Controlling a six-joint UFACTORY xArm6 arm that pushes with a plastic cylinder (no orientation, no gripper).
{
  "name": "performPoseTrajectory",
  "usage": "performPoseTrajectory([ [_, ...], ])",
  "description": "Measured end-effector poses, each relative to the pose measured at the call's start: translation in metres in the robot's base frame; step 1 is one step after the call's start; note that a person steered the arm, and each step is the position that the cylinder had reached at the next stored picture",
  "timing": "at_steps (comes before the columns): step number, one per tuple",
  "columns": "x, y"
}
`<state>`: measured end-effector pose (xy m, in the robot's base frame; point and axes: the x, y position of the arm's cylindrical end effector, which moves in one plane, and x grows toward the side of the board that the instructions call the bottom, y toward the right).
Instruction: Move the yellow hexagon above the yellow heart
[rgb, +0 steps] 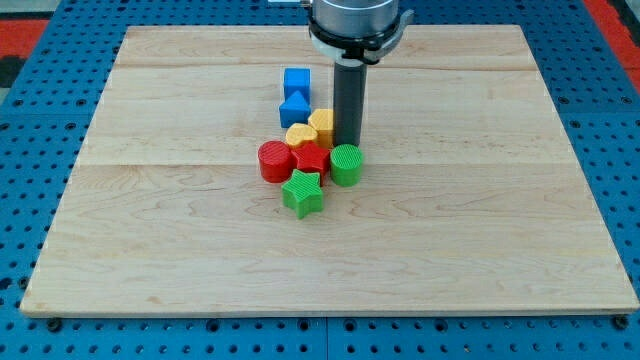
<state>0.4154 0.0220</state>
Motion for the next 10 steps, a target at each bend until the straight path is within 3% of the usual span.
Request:
performPoseTrajectory([
  [2,0.009,-0.017],
  [3,0.043,-0.008],
  [4,0.05,-0.001],
  [10,-0.018,0.01],
])
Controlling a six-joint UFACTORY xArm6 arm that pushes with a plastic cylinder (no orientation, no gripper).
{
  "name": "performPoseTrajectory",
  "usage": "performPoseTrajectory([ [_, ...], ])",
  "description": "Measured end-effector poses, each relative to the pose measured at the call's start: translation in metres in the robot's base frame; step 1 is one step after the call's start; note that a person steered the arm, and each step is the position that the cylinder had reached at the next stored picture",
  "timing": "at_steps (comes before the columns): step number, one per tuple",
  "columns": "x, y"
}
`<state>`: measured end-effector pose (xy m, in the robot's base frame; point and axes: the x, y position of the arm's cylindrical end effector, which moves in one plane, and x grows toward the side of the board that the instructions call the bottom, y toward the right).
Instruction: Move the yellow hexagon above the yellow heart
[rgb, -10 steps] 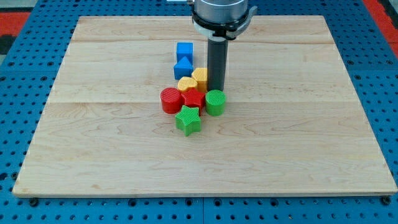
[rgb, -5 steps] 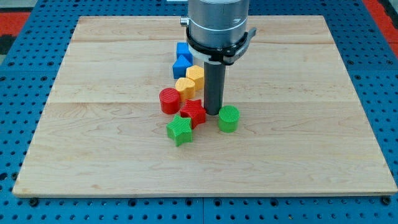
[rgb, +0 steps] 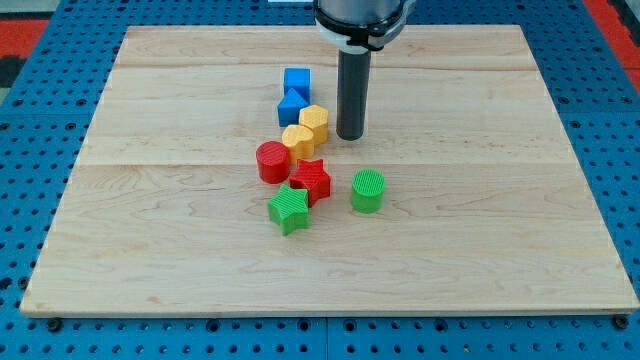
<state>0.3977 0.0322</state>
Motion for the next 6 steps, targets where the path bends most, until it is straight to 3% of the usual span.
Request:
performPoseTrajectory([
  [6,-0.003,-0.032],
])
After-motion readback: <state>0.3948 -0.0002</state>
